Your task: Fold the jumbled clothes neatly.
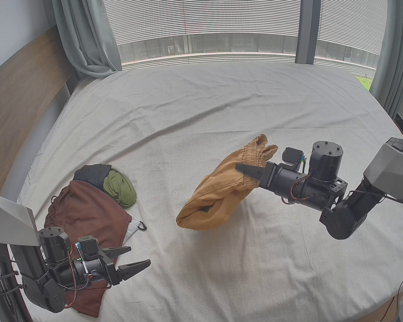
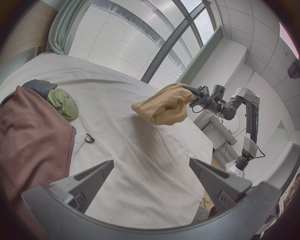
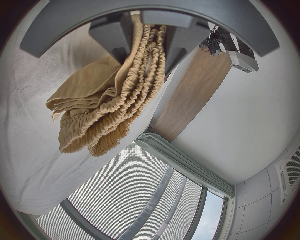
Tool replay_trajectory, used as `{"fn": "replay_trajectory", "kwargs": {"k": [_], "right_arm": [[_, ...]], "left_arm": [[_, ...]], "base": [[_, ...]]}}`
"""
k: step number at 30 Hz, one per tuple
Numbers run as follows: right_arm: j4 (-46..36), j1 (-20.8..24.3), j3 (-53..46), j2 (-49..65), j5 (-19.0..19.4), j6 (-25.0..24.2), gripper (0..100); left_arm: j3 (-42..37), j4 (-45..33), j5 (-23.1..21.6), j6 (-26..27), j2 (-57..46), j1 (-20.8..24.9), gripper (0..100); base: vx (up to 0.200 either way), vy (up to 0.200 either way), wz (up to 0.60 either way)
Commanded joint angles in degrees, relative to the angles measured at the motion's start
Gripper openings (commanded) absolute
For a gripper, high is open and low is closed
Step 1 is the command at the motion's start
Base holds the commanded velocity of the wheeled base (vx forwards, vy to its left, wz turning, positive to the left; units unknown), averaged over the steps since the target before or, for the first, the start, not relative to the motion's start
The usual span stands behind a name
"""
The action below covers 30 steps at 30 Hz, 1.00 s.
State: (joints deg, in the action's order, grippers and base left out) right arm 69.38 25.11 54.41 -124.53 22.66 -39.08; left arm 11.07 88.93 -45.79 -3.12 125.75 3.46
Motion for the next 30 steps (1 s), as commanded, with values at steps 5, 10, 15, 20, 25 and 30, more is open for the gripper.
{"fn": "replay_trajectory", "kwargs": {"k": [5,10,15,20,25,30], "right_arm": [[-6.1,-0.1,9.1,-0.7,0.0,-0.1,0],[-7.5,-0.6,11.8,-2.2,0.0,-0.1,0],[-7.9,-1.7,13.6,-4.5,0.0,-0.1,0],[-9.9,-2.7,17.7,-7.0,0.0,-0.1,0],[-12.5,-2.7,22.6,-9.2,0.0,-0.1,0],[-16.3,-2.6,27.9,-10.0,0.0,-0.1,0]], "left_arm": [[0.0,0.0,0.0,0.0,0.1,0.0,100],[0.0,0.0,0.0,0.0,0.0,0.1,100],[0.0,0.0,0.0,0.0,0.1,0.1,100],[0.0,0.0,-0.3,0.0,0.0,0.0,100],[-0.1,0.0,-0.4,0.0,0.0,0.0,100],[0.0,0.0,-0.4,0.0,0.1,0.0,100]], "base": [[0.000,0.000,0.00],[0.000,0.000,0.00],[0.000,0.000,0.00],[0.000,0.000,0.00],[0.000,0.000,0.00],[0.000,0.000,0.00]]}}
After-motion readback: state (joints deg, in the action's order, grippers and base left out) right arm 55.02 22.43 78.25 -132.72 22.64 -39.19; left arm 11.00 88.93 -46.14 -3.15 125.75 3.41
